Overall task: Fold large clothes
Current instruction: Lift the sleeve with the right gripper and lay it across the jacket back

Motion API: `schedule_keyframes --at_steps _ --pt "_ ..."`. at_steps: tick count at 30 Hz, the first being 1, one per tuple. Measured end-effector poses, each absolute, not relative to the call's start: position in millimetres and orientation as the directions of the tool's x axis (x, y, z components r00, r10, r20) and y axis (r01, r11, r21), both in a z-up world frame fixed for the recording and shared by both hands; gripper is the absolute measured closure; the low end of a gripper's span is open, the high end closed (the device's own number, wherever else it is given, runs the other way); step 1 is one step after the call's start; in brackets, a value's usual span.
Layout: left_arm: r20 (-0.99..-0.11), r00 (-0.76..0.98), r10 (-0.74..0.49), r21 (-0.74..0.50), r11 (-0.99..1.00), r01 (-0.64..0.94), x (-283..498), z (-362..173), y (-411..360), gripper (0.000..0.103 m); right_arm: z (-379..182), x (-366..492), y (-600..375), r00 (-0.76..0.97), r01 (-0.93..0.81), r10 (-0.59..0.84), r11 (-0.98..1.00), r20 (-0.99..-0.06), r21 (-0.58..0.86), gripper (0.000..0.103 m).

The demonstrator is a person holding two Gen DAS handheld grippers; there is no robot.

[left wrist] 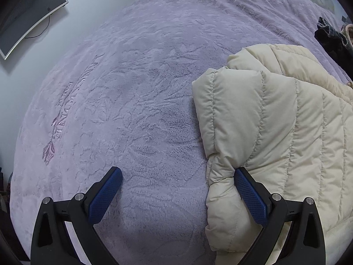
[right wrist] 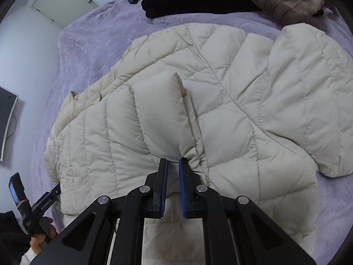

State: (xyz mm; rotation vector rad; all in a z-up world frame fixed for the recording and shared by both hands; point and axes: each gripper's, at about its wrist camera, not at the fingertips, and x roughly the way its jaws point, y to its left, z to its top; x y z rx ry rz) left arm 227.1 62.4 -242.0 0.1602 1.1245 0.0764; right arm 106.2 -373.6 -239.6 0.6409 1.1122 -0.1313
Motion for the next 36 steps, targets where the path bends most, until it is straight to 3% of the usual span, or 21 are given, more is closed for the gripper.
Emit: schedule_keyframes --at_steps 7,17,20,22,27,30,36 --pt "-0.895 0.418 0.155 0.179 0.984 0.018 226 -231 62 0.001 -225 84 -394 0.429 0.472 0.146 0.805 -0.891 0.359 0.089" --pt "-0.895 0.444 0.050 0.106 0.989 0.101 196 -163 30 0.001 -203 32 -423 0.423 0.542 0.217 0.718 -0.880 0.438 0.089" --pt "-0.901 0.434 0.005 0.083 0.983 0.163 178 -150 0 0.001 -197 13 -431 0.424 0.560 0.230 0.694 -0.876 0.453 0.073" --pt "-0.908 0.417 -0.033 0.061 0.976 0.209 163 -145 -23 0.001 -194 1 -437 0.433 0.570 0.232 0.678 -0.871 0.464 0.043" --pt "-0.922 0.370 -0.114 0.014 0.945 0.326 129 -140 -83 0.001 -189 -31 -460 0.451 0.613 0.228 0.623 -0.863 0.485 0.038" --pt "-0.931 0.334 -0.146 -0.011 0.926 0.376 112 -142 -116 0.001 -190 -51 -482 0.474 0.649 0.219 0.567 -0.853 0.507 0.023" --pt "-0.941 0.283 -0.185 -0.036 0.888 0.459 82 -147 -173 0.001 -204 -88 -535 0.528 0.720 0.193 0.416 -0.827 0.556 0.019"
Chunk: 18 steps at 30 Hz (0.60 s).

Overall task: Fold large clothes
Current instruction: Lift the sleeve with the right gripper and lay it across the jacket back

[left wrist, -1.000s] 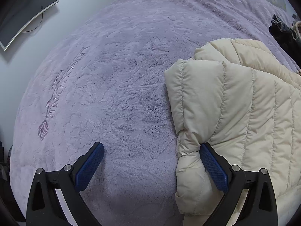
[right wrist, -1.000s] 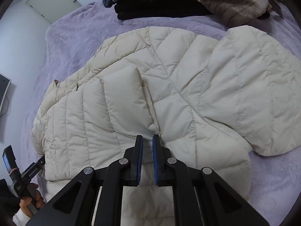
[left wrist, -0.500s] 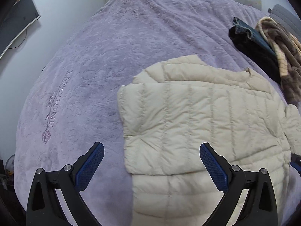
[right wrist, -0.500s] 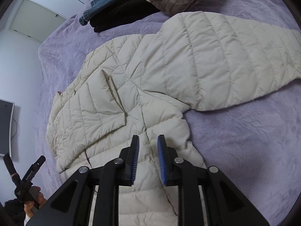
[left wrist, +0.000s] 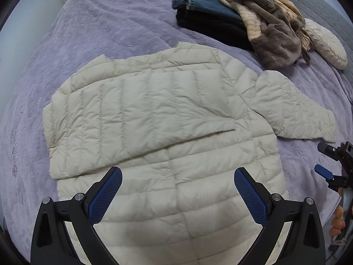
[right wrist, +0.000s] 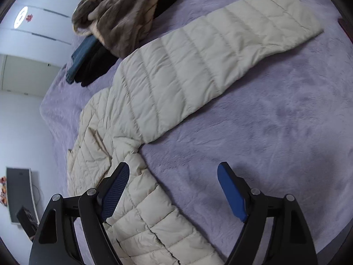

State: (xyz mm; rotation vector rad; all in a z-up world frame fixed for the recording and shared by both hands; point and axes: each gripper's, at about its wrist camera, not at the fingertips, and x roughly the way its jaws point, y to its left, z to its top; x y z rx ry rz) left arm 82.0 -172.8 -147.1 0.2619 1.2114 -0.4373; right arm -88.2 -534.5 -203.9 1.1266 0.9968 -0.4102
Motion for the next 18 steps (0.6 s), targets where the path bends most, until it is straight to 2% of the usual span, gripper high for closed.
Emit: schedule_keyframes --at_steps 11,18 --pt "-0.951 0.251 -0.180 -0.024 0.853 0.522 60 -156 -226 0.001 -239 -109 -616 0.551 0.786 0.145 0.240 -0.822 0.569 0.018" --pt "-0.960 0.222 -0.171 -0.036 0.861 0.508 58 -162 -237 0.001 -266 -109 -663 0.682 0.722 0.155 0.015 -0.715 0.692 0.018"
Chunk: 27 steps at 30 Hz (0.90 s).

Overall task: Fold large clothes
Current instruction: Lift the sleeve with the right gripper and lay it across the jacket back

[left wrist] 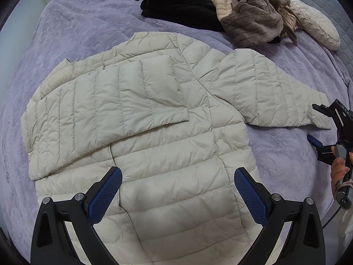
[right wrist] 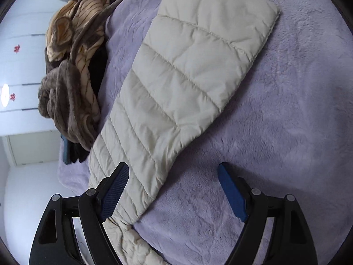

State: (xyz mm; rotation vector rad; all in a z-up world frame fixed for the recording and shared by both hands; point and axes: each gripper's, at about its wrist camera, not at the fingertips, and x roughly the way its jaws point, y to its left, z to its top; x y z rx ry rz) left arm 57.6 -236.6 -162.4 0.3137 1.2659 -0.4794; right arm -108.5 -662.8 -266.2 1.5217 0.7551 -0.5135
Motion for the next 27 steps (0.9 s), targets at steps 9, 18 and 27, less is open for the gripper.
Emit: schedule_keyframes --at_steps 9,18,27 --pt "-0.963 0.211 -0.169 -0.044 0.869 0.493 61 -167 -239 0.001 -272 -92 -698 0.765 0.642 0.123 -0.088 -0.632 0.761 0.017" --pt "-0.958 0.231 -0.169 -0.042 0.882 0.469 69 -164 -229 0.001 -268 -90 -703 0.778 0.627 0.131 -0.109 -0.614 0.771 0.084" --pt "-0.950 0.250 -0.185 -0.061 0.898 0.435 81 -158 -205 0.001 -220 -71 -691 0.832 0.545 0.106 0.026 -0.544 0.838 0.091"
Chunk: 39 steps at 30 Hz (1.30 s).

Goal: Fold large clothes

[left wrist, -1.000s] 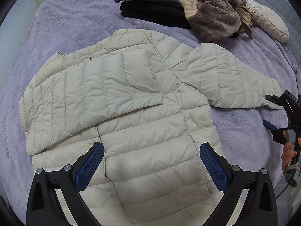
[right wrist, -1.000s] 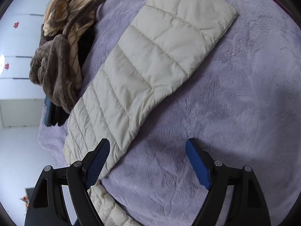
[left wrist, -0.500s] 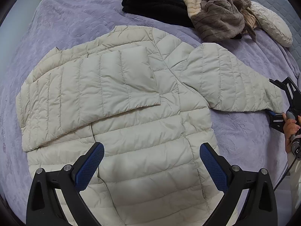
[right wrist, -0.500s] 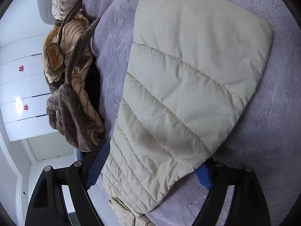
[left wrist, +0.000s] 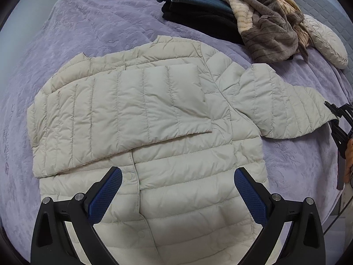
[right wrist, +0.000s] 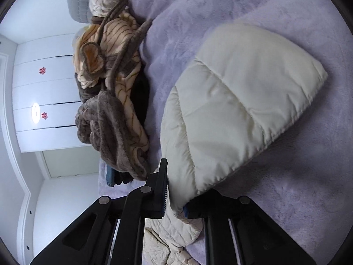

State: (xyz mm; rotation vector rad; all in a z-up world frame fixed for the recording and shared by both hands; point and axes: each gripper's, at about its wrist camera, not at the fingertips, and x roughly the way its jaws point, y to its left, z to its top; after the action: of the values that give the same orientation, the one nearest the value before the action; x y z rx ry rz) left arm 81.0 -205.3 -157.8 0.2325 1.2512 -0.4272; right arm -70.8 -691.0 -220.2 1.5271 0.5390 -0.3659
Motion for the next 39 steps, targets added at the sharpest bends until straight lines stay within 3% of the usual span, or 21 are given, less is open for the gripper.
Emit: schedule_keyframes --at_steps 10,21,31,39 --pt "-0.930 0.315 -0.192 -0.081 0.939 0.334 103 -145 -151 0.001 -128 0 -632 0.826 0.454 0.167 0.371 -0.539 0.810 0.091" --pt "-0.917 0.370 -0.152 -0.091 0.980 0.176 127 -144 -59 0.001 -63 99 -489 0.739 0.227 0.245 0.787 -0.628 0.574 0.091" --pt "-0.910 0.400 -0.111 -0.103 0.994 0.041 142 -157 12 0.001 -105 153 -322 0.559 -0.045 0.369 0.908 -0.743 0.417 0.091" --pt "-0.905 0.408 -0.119 -0.122 0.992 0.020 154 -179 28 0.001 -189 158 -270 0.403 -0.024 0.344 0.930 -0.848 0.366 0.091"
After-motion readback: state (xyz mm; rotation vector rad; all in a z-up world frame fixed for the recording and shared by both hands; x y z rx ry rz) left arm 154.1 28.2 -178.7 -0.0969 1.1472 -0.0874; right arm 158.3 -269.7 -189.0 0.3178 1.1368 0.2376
